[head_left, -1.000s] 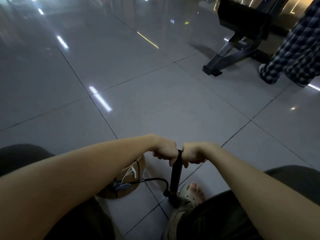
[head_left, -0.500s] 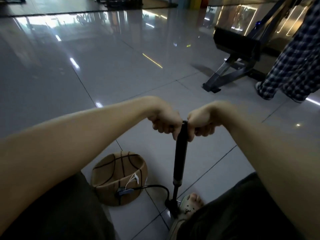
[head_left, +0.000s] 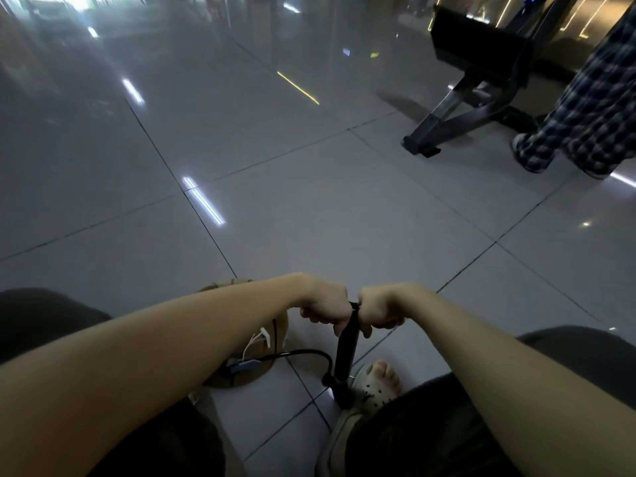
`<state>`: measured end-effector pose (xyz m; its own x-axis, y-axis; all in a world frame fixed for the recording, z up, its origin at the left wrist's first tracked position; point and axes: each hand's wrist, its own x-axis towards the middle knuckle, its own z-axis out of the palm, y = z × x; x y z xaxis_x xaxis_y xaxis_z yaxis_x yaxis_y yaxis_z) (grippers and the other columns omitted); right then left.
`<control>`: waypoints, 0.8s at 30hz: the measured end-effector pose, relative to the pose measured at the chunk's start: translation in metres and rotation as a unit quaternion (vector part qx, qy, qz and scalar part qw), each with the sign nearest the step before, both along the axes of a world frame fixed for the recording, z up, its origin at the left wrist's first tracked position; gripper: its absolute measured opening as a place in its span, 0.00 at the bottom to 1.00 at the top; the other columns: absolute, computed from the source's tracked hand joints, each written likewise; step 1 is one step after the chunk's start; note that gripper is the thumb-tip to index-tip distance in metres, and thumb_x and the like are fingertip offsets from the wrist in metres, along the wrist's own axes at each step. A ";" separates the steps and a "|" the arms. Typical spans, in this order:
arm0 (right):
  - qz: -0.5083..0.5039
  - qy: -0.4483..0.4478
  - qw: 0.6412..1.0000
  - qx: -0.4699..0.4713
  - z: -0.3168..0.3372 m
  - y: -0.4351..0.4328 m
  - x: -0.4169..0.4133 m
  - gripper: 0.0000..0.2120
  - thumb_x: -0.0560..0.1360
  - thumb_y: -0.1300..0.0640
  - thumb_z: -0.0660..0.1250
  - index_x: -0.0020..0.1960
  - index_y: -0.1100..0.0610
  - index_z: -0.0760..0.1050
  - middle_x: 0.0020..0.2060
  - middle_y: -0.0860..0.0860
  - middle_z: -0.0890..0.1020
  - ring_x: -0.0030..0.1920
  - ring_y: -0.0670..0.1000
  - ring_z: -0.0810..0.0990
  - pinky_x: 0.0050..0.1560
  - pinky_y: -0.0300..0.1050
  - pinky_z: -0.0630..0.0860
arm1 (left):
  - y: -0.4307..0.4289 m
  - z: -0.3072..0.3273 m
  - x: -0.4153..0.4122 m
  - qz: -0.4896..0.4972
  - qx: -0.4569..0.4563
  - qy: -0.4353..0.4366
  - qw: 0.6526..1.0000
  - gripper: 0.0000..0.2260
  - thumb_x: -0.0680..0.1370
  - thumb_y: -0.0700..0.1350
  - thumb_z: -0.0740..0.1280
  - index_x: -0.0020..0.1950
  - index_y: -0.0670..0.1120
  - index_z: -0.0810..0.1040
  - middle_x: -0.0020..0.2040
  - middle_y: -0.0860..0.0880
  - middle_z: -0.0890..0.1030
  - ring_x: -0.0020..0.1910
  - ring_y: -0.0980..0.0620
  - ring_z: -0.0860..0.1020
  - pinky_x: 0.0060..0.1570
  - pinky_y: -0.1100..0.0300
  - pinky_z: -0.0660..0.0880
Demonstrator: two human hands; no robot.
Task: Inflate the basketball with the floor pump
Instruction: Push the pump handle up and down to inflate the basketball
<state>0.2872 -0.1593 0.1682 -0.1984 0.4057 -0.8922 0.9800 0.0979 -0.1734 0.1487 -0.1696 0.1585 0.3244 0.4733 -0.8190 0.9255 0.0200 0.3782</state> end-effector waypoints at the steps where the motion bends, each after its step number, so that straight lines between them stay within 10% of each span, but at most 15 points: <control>1: 0.006 -0.007 1.000 -0.004 0.009 0.000 -0.003 0.04 0.74 0.64 0.68 0.41 0.60 0.74 0.22 0.51 0.65 0.24 0.51 0.60 0.30 0.43 0.58 | -0.001 0.009 -0.002 0.000 -0.001 0.006 1.000 0.09 0.73 0.40 0.72 0.36 0.43 0.73 0.29 0.47 0.69 0.25 0.50 0.63 0.27 0.59 0.60; 11: -0.027 0.070 0.996 0.055 0.179 0.053 -0.017 0.09 0.72 0.65 0.69 0.38 0.56 0.72 0.27 0.51 0.63 0.26 0.49 0.57 0.30 0.42 0.54 | 0.053 0.179 -0.033 0.031 0.013 -0.050 0.998 0.15 0.77 0.39 0.70 0.33 0.48 0.68 0.30 0.50 0.60 0.28 0.51 0.55 0.32 0.56 0.51; 24: 0.007 -0.004 1.000 0.001 -0.005 0.016 0.001 0.05 0.73 0.65 0.69 0.40 0.61 0.74 0.28 0.54 0.67 0.27 0.51 0.63 0.31 0.44 0.61 | 0.017 -0.001 0.002 -0.014 0.005 -0.003 1.000 0.08 0.73 0.40 0.72 0.36 0.42 0.75 0.28 0.47 0.69 0.25 0.49 0.64 0.28 0.59 0.62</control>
